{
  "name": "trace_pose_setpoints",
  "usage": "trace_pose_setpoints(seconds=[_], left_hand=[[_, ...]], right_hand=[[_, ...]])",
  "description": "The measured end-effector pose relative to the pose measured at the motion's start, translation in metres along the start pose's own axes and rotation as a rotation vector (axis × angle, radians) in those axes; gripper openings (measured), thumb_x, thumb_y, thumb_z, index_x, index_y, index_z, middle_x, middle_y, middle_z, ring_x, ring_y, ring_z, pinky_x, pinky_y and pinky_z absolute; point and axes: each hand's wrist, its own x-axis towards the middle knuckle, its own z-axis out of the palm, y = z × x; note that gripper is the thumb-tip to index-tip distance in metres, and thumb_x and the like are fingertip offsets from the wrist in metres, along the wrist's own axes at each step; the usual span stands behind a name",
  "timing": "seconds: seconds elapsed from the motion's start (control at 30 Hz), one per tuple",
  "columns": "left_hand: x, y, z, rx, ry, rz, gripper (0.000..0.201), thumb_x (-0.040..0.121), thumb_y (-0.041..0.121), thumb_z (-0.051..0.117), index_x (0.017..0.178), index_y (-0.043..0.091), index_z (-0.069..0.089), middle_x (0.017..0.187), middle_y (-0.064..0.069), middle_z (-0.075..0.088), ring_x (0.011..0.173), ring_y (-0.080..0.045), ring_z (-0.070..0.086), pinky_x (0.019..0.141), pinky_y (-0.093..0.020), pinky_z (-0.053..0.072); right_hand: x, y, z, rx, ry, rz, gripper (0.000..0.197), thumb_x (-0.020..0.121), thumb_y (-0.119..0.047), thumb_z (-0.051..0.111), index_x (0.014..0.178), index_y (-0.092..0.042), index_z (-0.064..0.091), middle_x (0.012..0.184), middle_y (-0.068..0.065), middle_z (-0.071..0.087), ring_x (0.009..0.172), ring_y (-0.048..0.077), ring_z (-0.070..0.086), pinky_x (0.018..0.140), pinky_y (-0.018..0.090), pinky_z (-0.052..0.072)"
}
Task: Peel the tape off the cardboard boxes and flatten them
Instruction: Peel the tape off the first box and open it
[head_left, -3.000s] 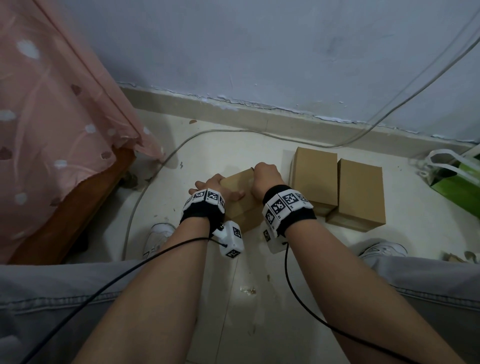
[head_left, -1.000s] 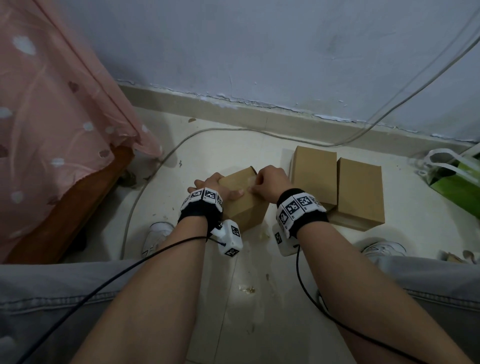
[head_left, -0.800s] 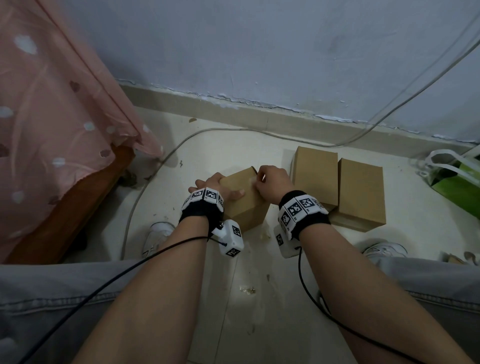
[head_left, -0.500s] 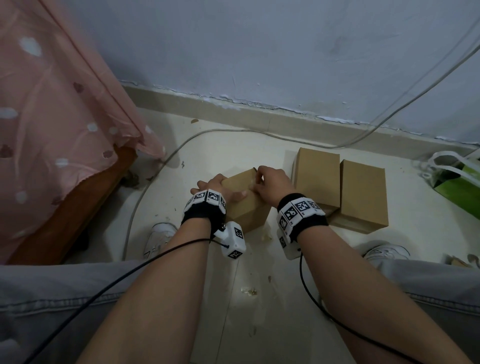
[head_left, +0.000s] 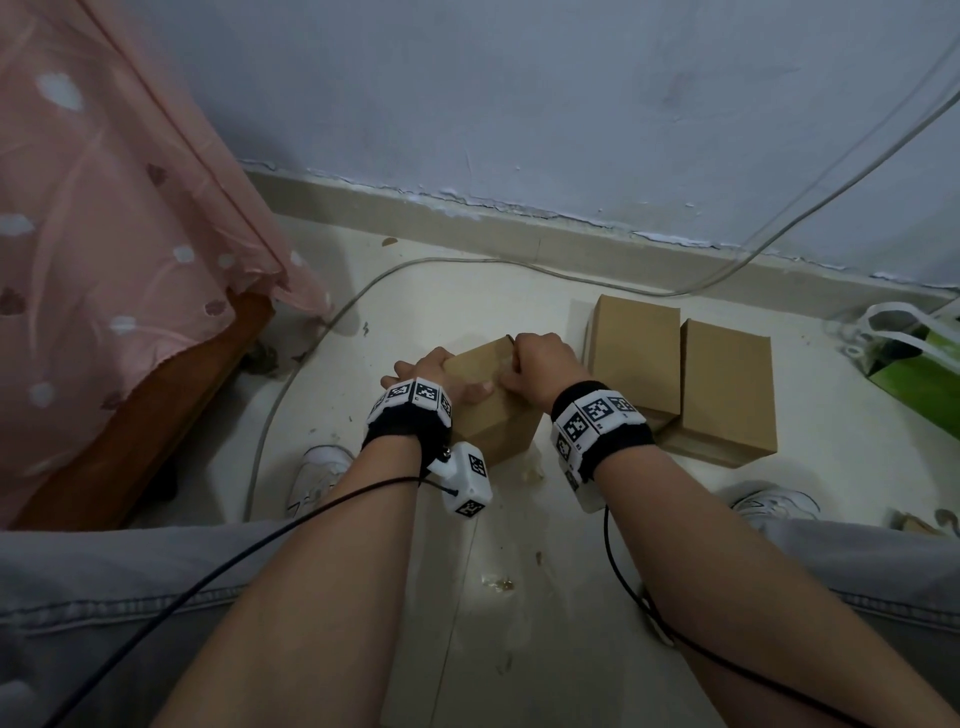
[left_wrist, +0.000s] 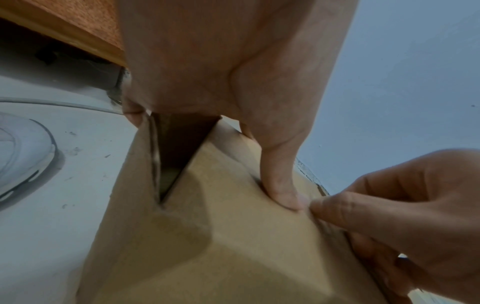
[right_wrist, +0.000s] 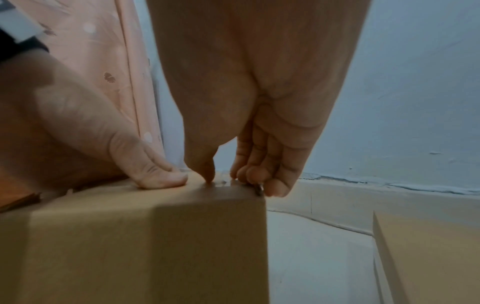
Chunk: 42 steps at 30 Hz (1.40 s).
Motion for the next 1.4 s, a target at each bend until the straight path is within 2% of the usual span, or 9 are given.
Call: trace_pose_setpoints(seconds=[0.17, 0.47, 0.57, 0.67, 0.77, 0.83, 0.97, 1.13, 1.4], left_hand=[[-0.003, 0.002, -0.001, 0.031, 0.018, 0.001, 0.079, 0.066, 0.065, 0.075, 0.133, 0.037, 0.044, 0.129, -0.010, 0.034, 0.128, -0.037, 0.029, 0.104, -0.050, 0.037], [-0.006, 0.002, -0.001, 0.041, 0.028, 0.021, 0.077, 0.068, 0.063, 0.074, 0.134, 0.035, 0.045, 0.129, -0.011, 0.036, 0.127, -0.037, 0.030, 0.099, -0.050, 0.036], [-0.007, 0.001, -0.001, 0.028, 0.019, 0.021, 0.079, 0.066, 0.064, 0.075, 0.134, 0.036, 0.045, 0.129, -0.010, 0.036, 0.127, -0.037, 0.029, 0.101, -0.051, 0.037], [-0.008, 0.000, -0.002, 0.041, 0.021, 0.015, 0.080, 0.066, 0.066, 0.074, 0.134, 0.036, 0.044, 0.130, -0.011, 0.036, 0.128, -0.038, 0.030, 0.101, -0.050, 0.036], [-0.007, 0.002, -0.003, 0.052, 0.009, 0.009, 0.082, 0.066, 0.067, 0.073, 0.135, 0.036, 0.043, 0.131, -0.011, 0.034, 0.128, -0.039, 0.030, 0.103, -0.052, 0.037], [-0.006, 0.003, -0.003, 0.053, 0.001, 0.007, 0.082, 0.065, 0.067, 0.074, 0.135, 0.036, 0.043, 0.131, -0.011, 0.034, 0.128, -0.039, 0.030, 0.104, -0.052, 0.036], [-0.008, 0.003, -0.003, 0.048, 0.011, 0.010, 0.082, 0.066, 0.067, 0.074, 0.136, 0.037, 0.042, 0.131, -0.011, 0.034, 0.129, -0.038, 0.029, 0.102, -0.051, 0.036], [-0.008, 0.003, -0.003, 0.063, 0.018, 0.023, 0.079, 0.069, 0.065, 0.072, 0.135, 0.036, 0.042, 0.131, -0.011, 0.035, 0.128, -0.038, 0.029, 0.098, -0.049, 0.036], [-0.012, 0.005, -0.002, 0.064, 0.044, 0.028, 0.074, 0.070, 0.063, 0.072, 0.133, 0.034, 0.045, 0.130, -0.012, 0.036, 0.128, -0.037, 0.029, 0.098, -0.049, 0.036]], right_hand=[[0.002, -0.002, 0.001, -0.009, 0.017, 0.022, 0.019, 0.092, -0.025, 0.057, 0.099, -0.007, 0.058, 0.101, 0.015, 0.062, 0.094, 0.034, 0.060, 0.070, 0.032, 0.039], [0.003, -0.013, 0.005, -0.109, 0.058, 0.038, 0.013, 0.094, -0.010, 0.049, 0.099, -0.003, 0.059, 0.100, 0.014, 0.060, 0.091, 0.033, 0.060, 0.069, 0.034, 0.042], [0.001, -0.013, 0.009, -0.102, 0.099, 0.063, 0.010, 0.094, -0.007, 0.046, 0.087, -0.007, 0.053, 0.097, 0.014, 0.058, 0.087, 0.032, 0.058, 0.068, 0.033, 0.040], [0.002, -0.008, 0.007, 0.017, 0.057, 0.091, 0.022, 0.094, -0.017, 0.050, 0.074, -0.010, 0.043, 0.087, 0.012, 0.052, 0.081, 0.031, 0.054, 0.066, 0.032, 0.038], [-0.001, -0.002, 0.001, 0.080, -0.001, 0.060, 0.025, 0.094, -0.029, 0.054, 0.078, -0.011, 0.047, 0.085, 0.009, 0.052, 0.079, 0.027, 0.051, 0.066, 0.031, 0.038], [0.000, 0.000, 0.001, 0.082, -0.014, 0.044, 0.024, 0.093, -0.031, 0.057, 0.082, -0.011, 0.049, 0.085, 0.008, 0.053, 0.081, 0.027, 0.054, 0.067, 0.031, 0.039], [0.006, -0.001, 0.004, 0.058, -0.011, 0.078, 0.032, 0.089, -0.027, 0.060, 0.066, -0.016, 0.039, 0.078, 0.009, 0.053, 0.078, 0.029, 0.055, 0.061, 0.030, 0.037], [0.008, -0.008, 0.002, 0.045, 0.014, 0.099, 0.021, 0.088, -0.025, 0.062, 0.081, -0.010, 0.049, 0.088, 0.011, 0.055, 0.079, 0.030, 0.053, 0.065, 0.032, 0.040], [0.009, -0.019, 0.003, 0.003, 0.038, 0.130, 0.014, 0.090, -0.015, 0.060, 0.100, -0.004, 0.058, 0.108, 0.016, 0.061, 0.098, 0.035, 0.060, 0.071, 0.033, 0.044]])
